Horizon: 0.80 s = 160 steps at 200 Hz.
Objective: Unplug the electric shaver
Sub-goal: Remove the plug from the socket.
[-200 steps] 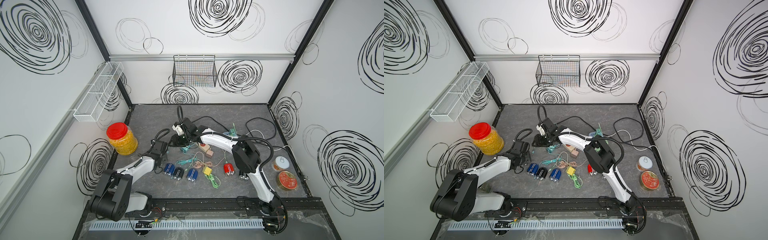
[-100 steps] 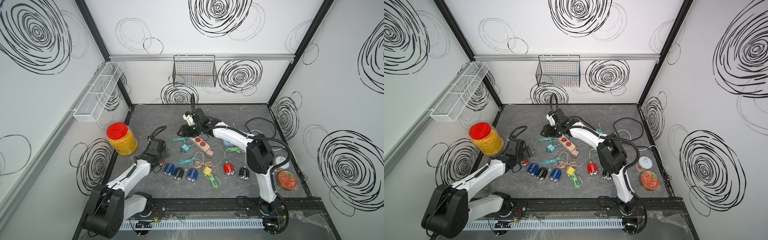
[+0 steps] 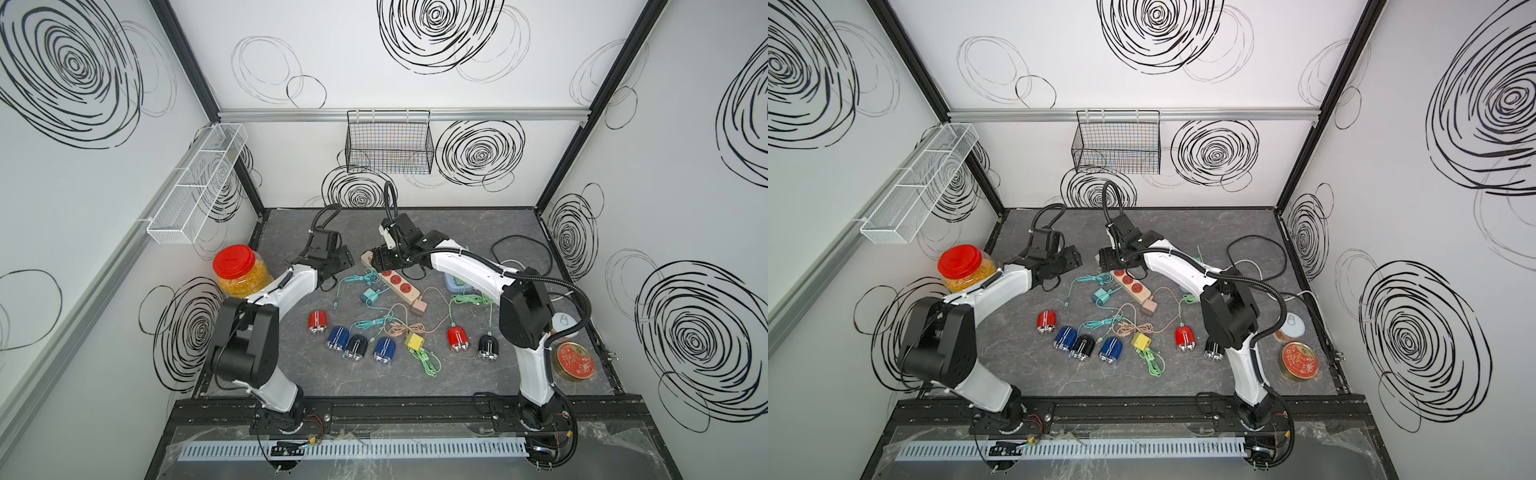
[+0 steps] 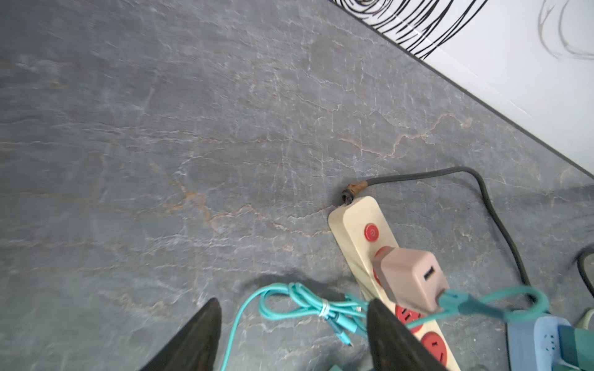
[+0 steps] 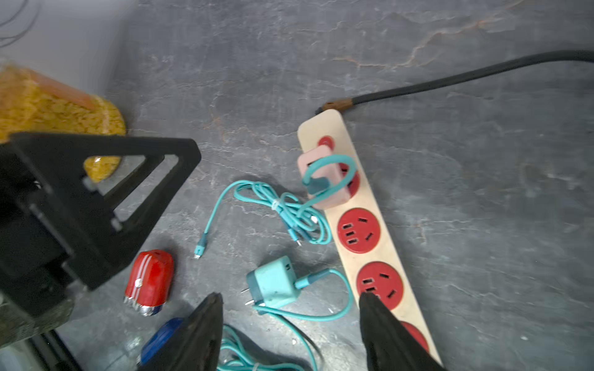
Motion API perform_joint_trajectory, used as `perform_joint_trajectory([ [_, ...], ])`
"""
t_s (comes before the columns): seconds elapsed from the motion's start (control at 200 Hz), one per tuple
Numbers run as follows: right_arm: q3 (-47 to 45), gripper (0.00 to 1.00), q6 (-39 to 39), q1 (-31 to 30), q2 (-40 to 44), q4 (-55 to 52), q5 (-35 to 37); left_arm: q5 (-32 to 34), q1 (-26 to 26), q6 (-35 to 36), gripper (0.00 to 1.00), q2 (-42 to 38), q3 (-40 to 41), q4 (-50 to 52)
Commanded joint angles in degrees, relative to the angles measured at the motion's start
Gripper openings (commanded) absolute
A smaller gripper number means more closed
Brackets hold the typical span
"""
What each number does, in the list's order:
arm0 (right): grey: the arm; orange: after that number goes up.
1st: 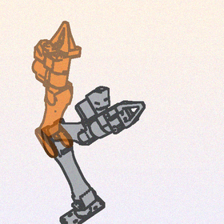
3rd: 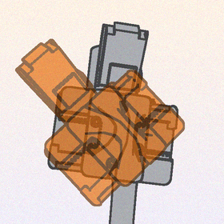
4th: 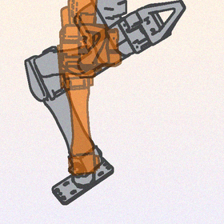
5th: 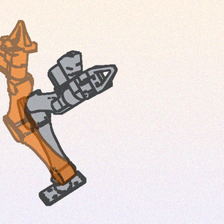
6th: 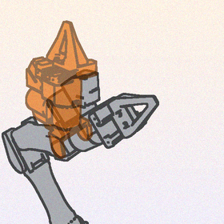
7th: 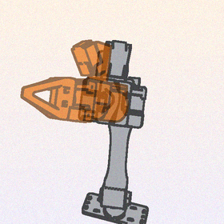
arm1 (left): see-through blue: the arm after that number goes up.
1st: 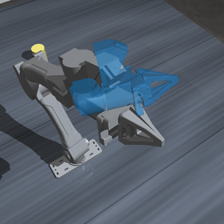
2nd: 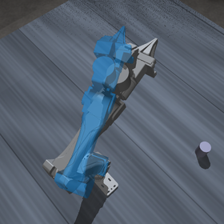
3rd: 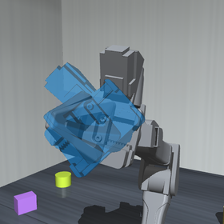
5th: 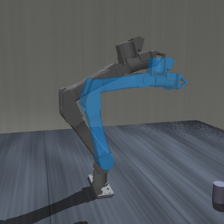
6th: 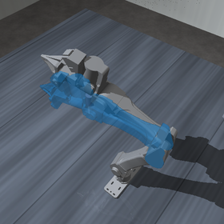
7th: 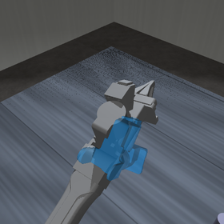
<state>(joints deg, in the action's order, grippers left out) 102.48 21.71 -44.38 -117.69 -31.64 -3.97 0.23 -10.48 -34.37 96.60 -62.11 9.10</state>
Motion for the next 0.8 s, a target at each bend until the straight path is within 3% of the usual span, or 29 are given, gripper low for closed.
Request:
perform_joint_trajectory([
  [0.0,2.52,0.7,-3.37,0.11,-0.7,-3.24,5.64,-5.45,0.86,-0.13,0.61,5.6,-4.92,-0.29],
  [0.125,4.5,0.7,-4.81,-0.09,-2.57,-3.47,6.56,-8.7,0.93,0.99,0.38,12.03,-12.0,2.6],
  [0.235,5.89,0.69,-7.61,-0.91,-4.18,-2.45,8.3,-11.39,0.74,0.46,0.27,15.11,-15.88,2.54],
  [0.395,10.05,0.67,-8.2,-1.49,-8.25,-3.54,11.86,-12.43,0.55,0.19,0.23,18.01,-19.7,3.56],
  [0.605,12.55,0.66,-9.97,-1.28,-12.02,-1.26,9.42,-14.31,0.21,-0.61,0.09,22.1,-22.26,3.42],
  [0.796,13.71,0.65,-10.69,-0.89,-13.61,-0.98,9.02,-15.45,-0.07,-1.09,0.07,23.54,-21.83,1.93],
])
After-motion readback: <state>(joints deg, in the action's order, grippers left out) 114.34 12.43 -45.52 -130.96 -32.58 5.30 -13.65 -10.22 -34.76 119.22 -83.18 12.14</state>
